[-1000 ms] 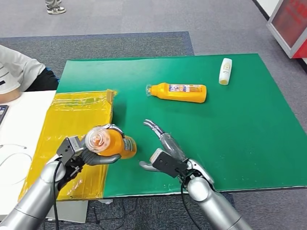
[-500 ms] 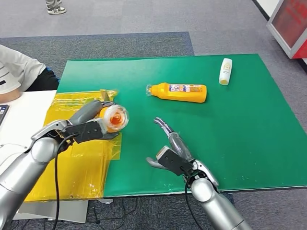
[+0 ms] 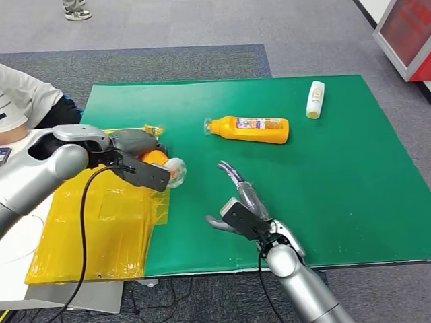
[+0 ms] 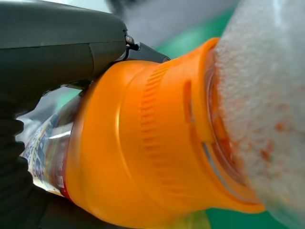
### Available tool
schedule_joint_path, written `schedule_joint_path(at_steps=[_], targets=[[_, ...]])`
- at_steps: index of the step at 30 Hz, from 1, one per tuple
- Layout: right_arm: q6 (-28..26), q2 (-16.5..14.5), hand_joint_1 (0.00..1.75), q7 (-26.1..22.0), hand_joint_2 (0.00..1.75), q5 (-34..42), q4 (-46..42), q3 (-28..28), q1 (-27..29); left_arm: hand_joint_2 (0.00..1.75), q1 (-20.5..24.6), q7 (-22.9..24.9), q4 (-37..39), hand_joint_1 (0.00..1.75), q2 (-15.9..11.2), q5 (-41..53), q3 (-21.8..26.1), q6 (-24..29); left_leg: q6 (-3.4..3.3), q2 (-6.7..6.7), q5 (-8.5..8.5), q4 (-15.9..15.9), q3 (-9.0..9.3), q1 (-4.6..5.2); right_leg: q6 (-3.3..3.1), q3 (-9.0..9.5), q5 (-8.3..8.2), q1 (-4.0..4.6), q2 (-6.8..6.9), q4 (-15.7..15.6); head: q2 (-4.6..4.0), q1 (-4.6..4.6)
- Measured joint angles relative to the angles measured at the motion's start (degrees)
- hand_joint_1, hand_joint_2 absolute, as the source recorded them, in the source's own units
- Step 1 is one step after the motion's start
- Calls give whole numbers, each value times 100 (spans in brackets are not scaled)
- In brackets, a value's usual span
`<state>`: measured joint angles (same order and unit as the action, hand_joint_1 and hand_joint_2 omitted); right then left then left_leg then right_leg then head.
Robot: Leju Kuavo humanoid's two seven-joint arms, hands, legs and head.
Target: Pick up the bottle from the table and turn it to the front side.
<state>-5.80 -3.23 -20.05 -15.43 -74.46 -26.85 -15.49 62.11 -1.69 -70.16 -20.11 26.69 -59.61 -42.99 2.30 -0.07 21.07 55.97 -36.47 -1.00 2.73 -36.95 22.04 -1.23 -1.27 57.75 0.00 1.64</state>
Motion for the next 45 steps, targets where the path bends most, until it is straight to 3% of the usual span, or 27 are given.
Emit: schedule_joint_path(at_steps=[5,9,12,16,20,24,28,38,45], targets=[[-25,-49,0,-36,175,185,188,-80,-228,175,852,163,46,175,-193,-2259,-961,-980,-1,-1,0,0,-9,0,1,-2,1,0,1,-1,-1,2],[-29,-55,0,-50,175,409,256,-287,-415,175,1417,595,17,175,-461,-4289,-1677,-1324,0,5,1,0,-10,0,1,-7,0,0,-7,-1,0,1],[-35,-55,0,-49,175,478,274,-413,-509,175,1642,733,-12,175,-676,-4761,-2046,-1421,1,5,0,-1,-7,-1,-1,-7,1,1,-6,1,0,0],[-102,-55,0,-47,175,541,295,-512,-571,175,1721,865,-7,175,-855,-4719,-2311,-1318,2,3,-4,-1,-8,-3,-1,-7,1,3,-4,4,0,1],[-249,-55,0,-11,175,581,308,-577,-617,175,1668,617,233,175,-853,-3536,-2494,-908,-3,1,-7,-1,-8,-1,1,-4,-1,1,-1,2,0,1],[-366,-55,0,-2,175,519,334,-587,-631,175,1474,339,687,175,-650,-2536,-2624,-448,-5,1,-7,1,-9,1,4,-3,-3,-1,-1,-1,0,1],[-469,-55,0,-7,175,445,355,-568,-636,175,1241,119,1153,175,-417,-2190,-2685,-109,-5,0,-7,1,-11,1,5,-4,-3,-1,0,-2,0,1],[-640,-53,0,-50,175,430,281,-394,-571,175,868,-36,1830,175,-35,-2017,-2741,330,-5,1,-6,1,-14,0,4,-11,-3,-1,-1,-2,0,1],[-709,-44,0,-42,175,399,-42,-299,-324,175,479,-257,2575,174,284,-2235,-2509,709,-6,1,-6,1,-15,0,4,-12,-3,-1,0,-3,0,2]])
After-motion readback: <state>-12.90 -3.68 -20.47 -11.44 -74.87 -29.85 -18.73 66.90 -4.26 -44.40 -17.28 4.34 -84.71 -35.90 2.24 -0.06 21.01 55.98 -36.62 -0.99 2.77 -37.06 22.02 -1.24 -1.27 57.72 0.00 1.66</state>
